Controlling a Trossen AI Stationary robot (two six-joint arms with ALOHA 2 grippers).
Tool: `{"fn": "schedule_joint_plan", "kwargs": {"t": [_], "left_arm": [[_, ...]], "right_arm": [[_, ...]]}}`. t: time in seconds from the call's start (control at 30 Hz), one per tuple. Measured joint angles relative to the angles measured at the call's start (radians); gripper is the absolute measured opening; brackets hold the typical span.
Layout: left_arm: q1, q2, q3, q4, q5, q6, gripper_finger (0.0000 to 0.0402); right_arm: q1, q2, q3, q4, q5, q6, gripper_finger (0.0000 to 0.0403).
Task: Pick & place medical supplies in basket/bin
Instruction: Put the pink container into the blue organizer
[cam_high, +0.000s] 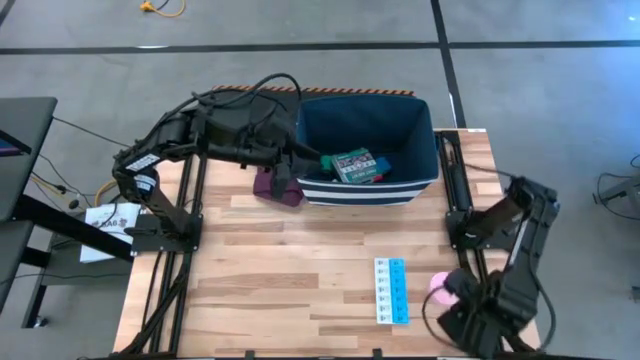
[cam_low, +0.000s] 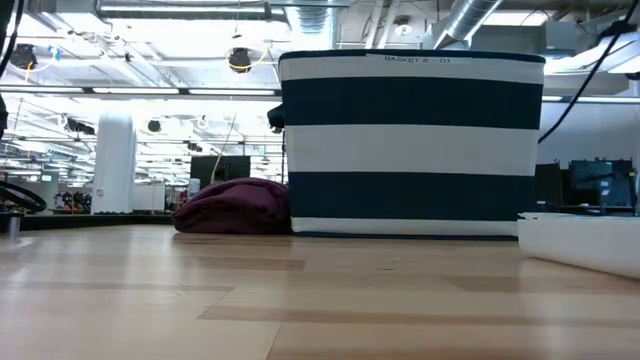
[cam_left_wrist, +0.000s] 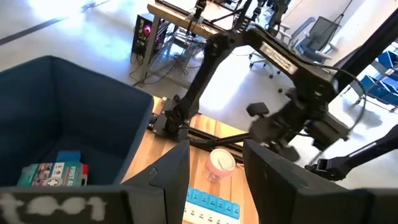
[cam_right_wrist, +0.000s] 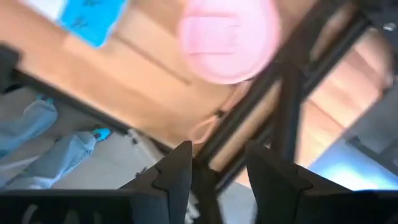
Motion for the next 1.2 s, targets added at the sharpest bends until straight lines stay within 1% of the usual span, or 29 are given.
{"fn": "schedule_joint_plan", "kwargs": {"t": [0.07, 0.2, 0.3, 0.37, 0.57, 0.67, 0.77, 0.87, 1.0, 1.1, 1.2], "left_arm": [[0.000, 0.000, 0.000, 0.000, 0.001, -0.001, 0.0137], [0.000, 0.000, 0.000, 0.000, 0.002, 0.000, 0.0137], [0.000, 0.000, 0.000, -0.001, 0.003, 0.001, 0.0137], [0.000, 0.000, 0.000, -0.003, 0.003, 0.008, 0.0137], [0.001, 0.000, 0.000, -0.005, 0.000, 0.019, 0.0137], [0.001, 0.000, 0.000, -0.005, -0.021, 0.019, 0.0137], [0.001, 0.001, 0.000, -0.005, -0.027, 0.019, 0.0137], [0.001, 0.001, 0.000, -0.006, -0.028, 0.020, 0.0137], [0.001, 0.001, 0.000, -0.018, -0.027, 0.021, 0.0137], [0.001, 0.002, 0.000, -0.020, -0.027, 0.022, 0.0137], [0.001, 0.002, 0.000, -0.019, -0.028, 0.031, 0.0137]], "right_arm": [[-0.008, -0.053, -0.079, 0.027, -0.007, -0.001, 0.0142], [-0.020, -0.153, -0.236, 0.172, -0.005, -0.013, 0.0141], [-0.021, -0.185, -0.343, 0.300, -0.005, -0.015, 0.0133], [-0.028, -0.190, -0.387, 0.339, -0.005, -0.027, 0.0122], [-0.071, -0.176, -0.429, 0.339, -0.006, -0.102, 0.0069], [-0.099, -0.176, -0.444, 0.336, -0.009, -0.147, 0.0038], [-0.119, -0.176, -0.467, 0.344, -0.030, -0.156, 0.0008], [-0.131, -0.176, -0.509, 0.411, -0.087, -0.156, 0.0006], [-0.130, -0.176, -0.571, 0.508, -0.092, -0.156, 0.0001], [-0.136, -0.178, -0.584, 0.485, -0.094, -0.157, 0.0001], [-0.156, -0.178, -0.585, 0.461, -0.094, -0.193, 0.0001]]}}
